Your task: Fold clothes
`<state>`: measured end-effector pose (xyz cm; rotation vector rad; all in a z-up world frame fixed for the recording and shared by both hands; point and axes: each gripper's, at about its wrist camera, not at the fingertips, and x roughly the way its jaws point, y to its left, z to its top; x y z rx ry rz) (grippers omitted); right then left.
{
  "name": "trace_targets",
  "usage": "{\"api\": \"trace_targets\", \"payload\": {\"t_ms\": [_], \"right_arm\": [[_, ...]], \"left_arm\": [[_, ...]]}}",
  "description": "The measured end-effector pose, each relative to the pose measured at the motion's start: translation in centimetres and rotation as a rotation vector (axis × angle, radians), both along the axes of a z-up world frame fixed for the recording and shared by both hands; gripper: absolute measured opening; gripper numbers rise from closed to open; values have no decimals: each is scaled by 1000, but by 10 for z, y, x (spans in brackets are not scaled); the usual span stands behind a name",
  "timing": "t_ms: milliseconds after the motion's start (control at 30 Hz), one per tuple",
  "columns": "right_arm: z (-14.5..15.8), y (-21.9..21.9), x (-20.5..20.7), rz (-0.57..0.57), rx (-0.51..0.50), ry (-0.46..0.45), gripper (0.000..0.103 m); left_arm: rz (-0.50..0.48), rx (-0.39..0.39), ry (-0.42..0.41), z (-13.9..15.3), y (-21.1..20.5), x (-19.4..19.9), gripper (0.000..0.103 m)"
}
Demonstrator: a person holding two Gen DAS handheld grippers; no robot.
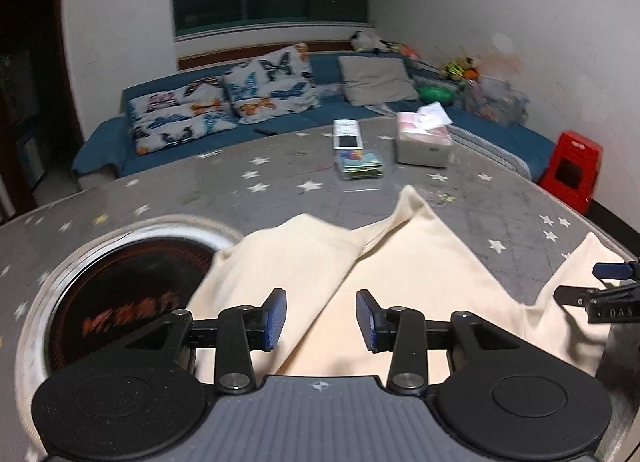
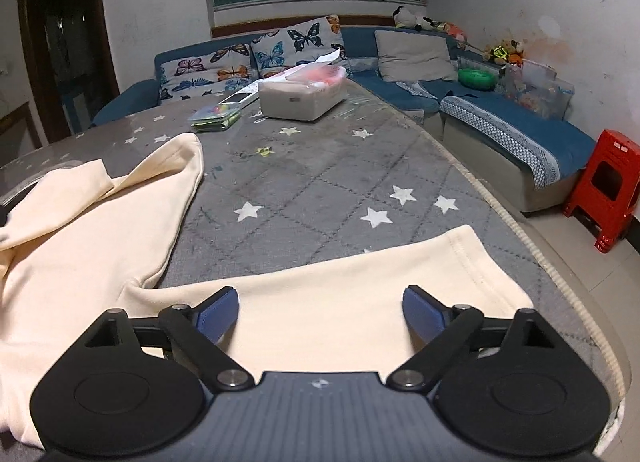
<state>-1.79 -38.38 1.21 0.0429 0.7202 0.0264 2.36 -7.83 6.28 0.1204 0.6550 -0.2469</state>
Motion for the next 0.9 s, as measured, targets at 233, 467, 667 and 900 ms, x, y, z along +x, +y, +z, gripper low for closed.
{"api": "trace_targets", "payload": {"t_ms": [233,467,667,900], "right_arm": [[-6,4,0,2,-12,-23,103],[-8,4,-1,1,-17,-43,103],[-8,5,-1,-1,-21,-49,103],[-8,5,-1,0,-23,-47,103]], "left_arm": [[-29,62,27,-26,-29,48,40],[-26,97,50,-48,-35,76,40],[1,80,27,-48,-26,82,9],[57,-3,-21,-26,-6,69,5]]}}
